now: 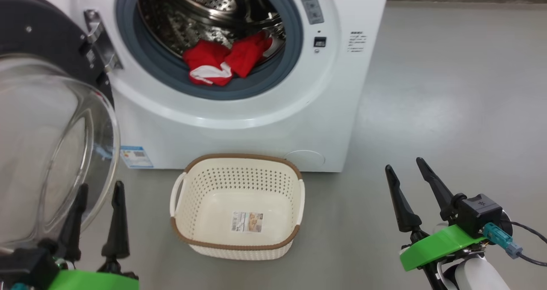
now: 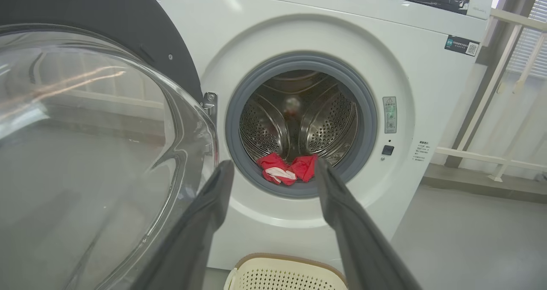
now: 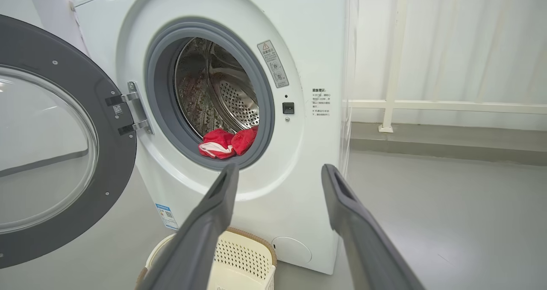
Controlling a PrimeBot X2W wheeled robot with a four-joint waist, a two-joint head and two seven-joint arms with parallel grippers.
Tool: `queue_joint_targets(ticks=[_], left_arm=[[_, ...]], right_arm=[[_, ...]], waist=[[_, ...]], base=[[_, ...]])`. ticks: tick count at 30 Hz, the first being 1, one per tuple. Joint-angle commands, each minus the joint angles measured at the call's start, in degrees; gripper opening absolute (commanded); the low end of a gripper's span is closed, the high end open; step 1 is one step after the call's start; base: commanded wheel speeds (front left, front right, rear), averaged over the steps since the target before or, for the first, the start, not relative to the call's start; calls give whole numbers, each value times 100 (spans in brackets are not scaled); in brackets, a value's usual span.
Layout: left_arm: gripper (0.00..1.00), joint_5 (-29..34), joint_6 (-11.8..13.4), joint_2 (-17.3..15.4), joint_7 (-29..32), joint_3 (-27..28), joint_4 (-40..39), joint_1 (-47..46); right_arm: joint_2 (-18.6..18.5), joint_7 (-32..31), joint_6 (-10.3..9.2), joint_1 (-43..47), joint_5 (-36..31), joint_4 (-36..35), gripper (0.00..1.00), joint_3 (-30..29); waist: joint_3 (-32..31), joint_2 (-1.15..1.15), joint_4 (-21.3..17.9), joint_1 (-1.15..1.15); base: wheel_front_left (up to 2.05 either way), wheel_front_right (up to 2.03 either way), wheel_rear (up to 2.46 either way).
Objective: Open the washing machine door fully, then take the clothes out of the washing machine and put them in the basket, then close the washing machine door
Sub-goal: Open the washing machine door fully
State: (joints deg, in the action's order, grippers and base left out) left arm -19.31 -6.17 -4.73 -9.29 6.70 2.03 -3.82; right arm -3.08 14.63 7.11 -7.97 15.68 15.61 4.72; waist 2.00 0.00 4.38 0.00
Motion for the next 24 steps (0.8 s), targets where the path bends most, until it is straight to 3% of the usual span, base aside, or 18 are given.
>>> queue_joint_targets(ticks=[1,14,24], left_arm=[[100,1,-46,-139,-98,146,-124,-8],[100,58,5,-218,-325,225,16,723],[100,126,131,-177,-428,260,-25,1074]], right_arm=[[20,37,37,-57,6,-191,100,163],[20,37,37,216,-64,-453,100,200],[20,37,37,382,-176,-618,100,43]], waist=[[-222,0,-278,0],[-314,0,-857,0],[-332,0,-1041,0]], base=[[0,0,0],[0,0,0],[0,0,0]])
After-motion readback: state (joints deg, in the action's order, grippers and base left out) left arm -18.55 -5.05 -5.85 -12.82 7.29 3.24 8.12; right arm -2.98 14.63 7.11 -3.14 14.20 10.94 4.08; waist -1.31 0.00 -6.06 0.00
